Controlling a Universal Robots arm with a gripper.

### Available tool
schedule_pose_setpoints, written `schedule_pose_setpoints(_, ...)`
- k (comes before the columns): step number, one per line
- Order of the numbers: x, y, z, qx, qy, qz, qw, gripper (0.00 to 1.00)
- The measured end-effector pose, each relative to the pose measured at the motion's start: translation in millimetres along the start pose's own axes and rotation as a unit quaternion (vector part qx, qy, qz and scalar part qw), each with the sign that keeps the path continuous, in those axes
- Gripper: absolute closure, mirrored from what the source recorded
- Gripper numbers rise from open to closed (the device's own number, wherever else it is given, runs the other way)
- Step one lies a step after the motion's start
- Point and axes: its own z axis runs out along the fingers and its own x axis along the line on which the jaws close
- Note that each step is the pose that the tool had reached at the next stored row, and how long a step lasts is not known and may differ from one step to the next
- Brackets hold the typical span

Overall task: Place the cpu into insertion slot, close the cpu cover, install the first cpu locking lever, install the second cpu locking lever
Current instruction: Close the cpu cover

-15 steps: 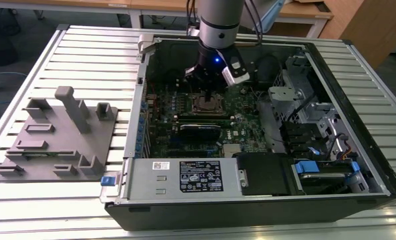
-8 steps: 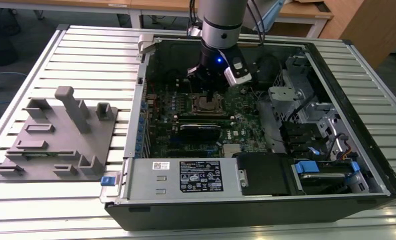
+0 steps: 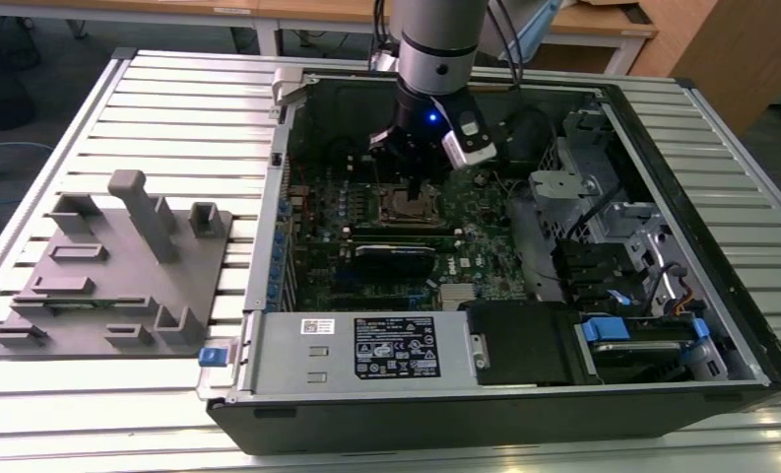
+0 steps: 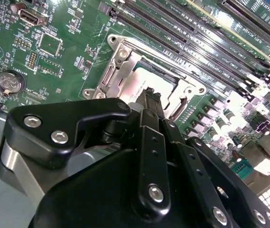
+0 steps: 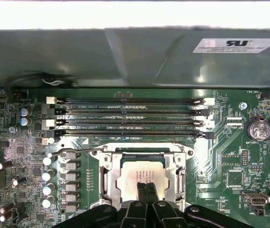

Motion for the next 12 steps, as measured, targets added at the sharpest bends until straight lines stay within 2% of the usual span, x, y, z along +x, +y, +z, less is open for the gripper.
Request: schedule_pose_setpoints(12, 0.0, 0.0, -2.4, 0.0000, 0.0000, 0.000, 1.00000, 0.89)
